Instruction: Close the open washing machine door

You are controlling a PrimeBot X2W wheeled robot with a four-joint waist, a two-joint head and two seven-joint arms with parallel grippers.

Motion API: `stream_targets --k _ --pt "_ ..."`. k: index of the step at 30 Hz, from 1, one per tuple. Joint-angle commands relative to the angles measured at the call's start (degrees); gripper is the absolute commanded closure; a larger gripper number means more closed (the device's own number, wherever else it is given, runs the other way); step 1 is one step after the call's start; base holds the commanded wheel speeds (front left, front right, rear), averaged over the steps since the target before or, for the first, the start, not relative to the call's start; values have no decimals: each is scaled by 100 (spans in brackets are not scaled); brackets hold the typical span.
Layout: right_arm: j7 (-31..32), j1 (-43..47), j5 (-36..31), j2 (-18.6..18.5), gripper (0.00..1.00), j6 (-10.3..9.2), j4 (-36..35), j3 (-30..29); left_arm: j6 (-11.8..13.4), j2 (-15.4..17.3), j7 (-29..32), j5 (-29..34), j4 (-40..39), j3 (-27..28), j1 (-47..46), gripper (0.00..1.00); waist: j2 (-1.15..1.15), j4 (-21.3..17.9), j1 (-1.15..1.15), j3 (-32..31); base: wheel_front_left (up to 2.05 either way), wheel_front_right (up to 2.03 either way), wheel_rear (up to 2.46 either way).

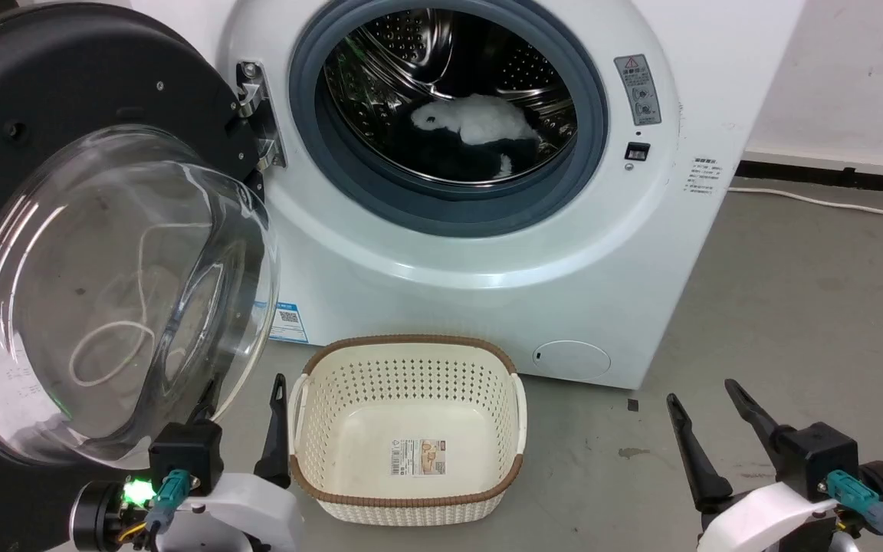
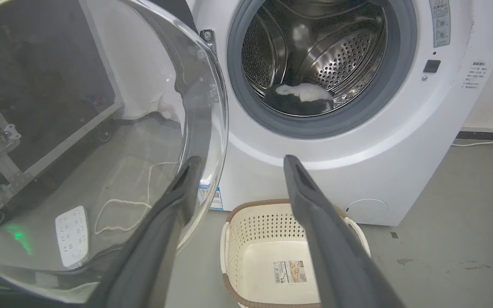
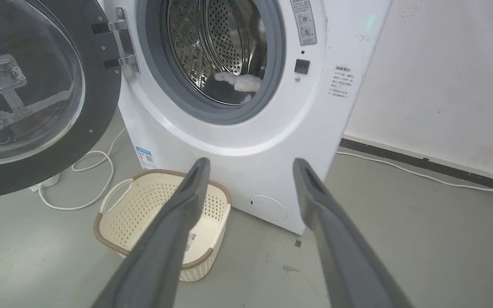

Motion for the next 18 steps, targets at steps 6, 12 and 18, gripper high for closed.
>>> stream_targets --k 6,12,18 --pt "-156 65 207 0 0 1 90 45 -3 1 -151 -193 55 -57 52 0 0 1 0 6 0 0 0" --pt "-230 80 312 0 0 1 146 74 -7 1 -224 -281 94 -96 61 0 0 2 0 12 0 0 0" --pt "-302 99 413 0 0 1 199 102 -13 1 -297 -370 134 -134 76 0 0 3 0 14 0 0 0"
